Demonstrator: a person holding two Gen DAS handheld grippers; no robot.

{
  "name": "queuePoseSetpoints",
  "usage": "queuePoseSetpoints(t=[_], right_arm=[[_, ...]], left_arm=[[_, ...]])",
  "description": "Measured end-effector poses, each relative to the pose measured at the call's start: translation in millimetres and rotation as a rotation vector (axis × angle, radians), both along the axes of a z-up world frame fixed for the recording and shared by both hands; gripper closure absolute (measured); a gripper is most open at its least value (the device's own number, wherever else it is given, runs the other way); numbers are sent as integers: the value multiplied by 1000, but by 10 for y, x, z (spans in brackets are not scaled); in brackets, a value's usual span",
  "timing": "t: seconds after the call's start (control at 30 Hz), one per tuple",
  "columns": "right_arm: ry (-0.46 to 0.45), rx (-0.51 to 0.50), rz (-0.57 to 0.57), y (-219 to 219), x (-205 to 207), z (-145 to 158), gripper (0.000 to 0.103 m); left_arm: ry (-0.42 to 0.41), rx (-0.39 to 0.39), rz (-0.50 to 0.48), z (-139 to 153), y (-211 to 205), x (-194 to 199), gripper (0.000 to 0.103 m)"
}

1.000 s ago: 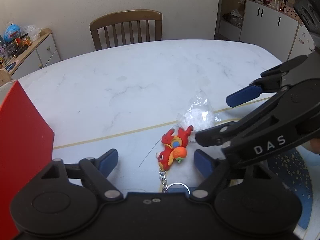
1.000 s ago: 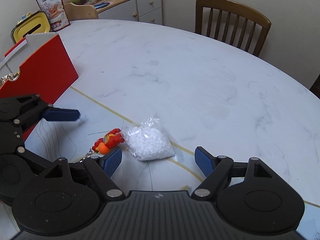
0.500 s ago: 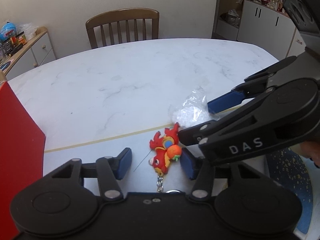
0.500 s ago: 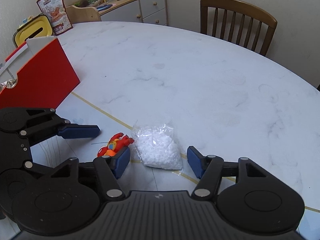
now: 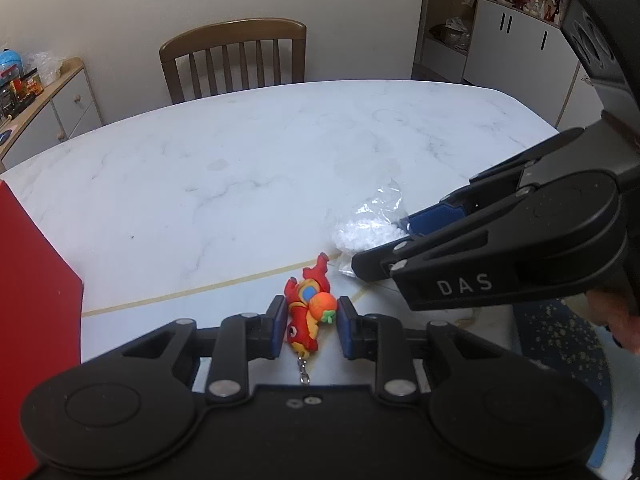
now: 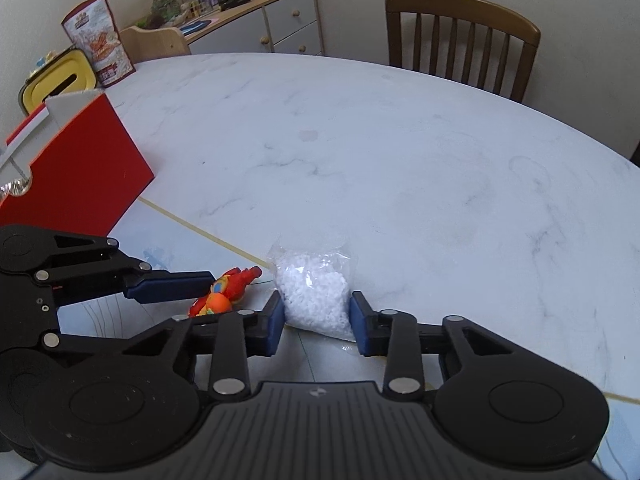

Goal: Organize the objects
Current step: 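Grasp the red bird keychain with the left tool while the right grasps the bead bag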

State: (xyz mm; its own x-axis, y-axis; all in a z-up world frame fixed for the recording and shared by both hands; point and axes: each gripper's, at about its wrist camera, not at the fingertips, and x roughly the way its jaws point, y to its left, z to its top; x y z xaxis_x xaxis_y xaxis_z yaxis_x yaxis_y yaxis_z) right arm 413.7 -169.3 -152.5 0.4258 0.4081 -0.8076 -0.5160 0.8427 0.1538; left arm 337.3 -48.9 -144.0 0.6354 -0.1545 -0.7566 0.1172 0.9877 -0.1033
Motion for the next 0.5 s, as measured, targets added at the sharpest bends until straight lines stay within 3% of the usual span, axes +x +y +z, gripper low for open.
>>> queuePoseSetpoints(t=[0.33, 0.5], right_arm=[[2, 30, -66, -138, -175, 198, 71], [-8, 43, -72, -187, -347, 389, 71]], left_arm=[[-8, -56, 26, 209, 65, -109, 79], [-6, -86, 48, 367, 143, -227, 90]])
